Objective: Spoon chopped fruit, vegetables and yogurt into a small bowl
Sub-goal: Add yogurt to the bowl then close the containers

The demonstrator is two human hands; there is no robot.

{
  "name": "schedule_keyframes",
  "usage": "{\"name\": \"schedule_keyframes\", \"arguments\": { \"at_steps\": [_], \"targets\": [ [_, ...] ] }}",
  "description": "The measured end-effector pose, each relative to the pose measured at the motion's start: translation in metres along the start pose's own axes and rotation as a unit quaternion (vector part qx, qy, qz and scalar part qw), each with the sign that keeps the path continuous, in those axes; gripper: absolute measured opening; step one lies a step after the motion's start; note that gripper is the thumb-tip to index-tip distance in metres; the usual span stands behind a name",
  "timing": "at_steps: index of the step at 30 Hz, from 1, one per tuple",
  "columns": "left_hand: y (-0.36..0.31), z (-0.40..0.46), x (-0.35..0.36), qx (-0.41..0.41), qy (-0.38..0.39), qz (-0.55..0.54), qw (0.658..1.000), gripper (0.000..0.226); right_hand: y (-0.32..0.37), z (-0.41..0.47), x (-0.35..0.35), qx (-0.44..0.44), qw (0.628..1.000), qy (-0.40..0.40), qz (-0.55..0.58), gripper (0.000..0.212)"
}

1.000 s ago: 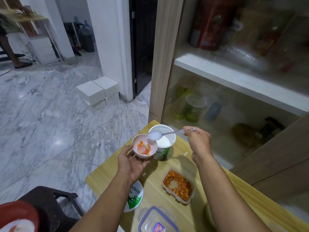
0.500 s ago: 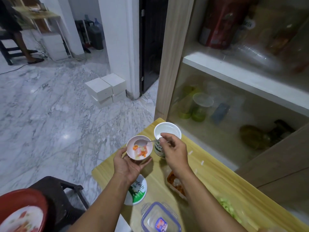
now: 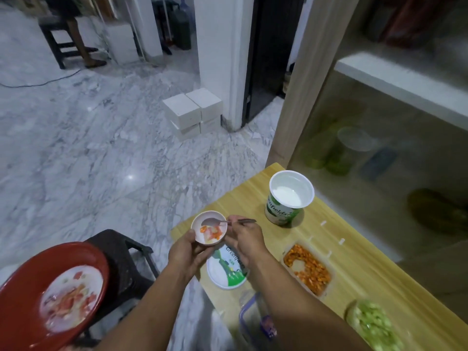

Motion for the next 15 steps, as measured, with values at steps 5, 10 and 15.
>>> {"name": "schedule_keyframes", "arguments": {
  "at_steps": [5,10,15],
  "targets": [
    [-0.008,0.009,-0.009,0.039,-0.06,0.043,0.997,0.017,-0.013,0.02,0.003,0.026,0.999,0.0,0.047,0.02],
    [-0.01,0.013,-0.023,0.09,-0.155,0.143,0.973,0.025,-0.022,0.025,-0.012,0.023,0.999,-0.027,-0.029,0.028],
    [0.005,0.004,-0.031,0.118,-0.163,0.364,0.91,0.052,-0.013,0.006,-0.047,-0.019,0.877,-0.14,-0.46,0.031]
  ]
}}
Point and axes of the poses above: each hand's wrist, its own z-axis towards the middle knuckle, its own x-axis out of the palm, y = z × x, the point moved 5 cm from there along z, towards the middle knuckle, and after that the axes turned 2 degrees about -z, right-handed, at the moved point
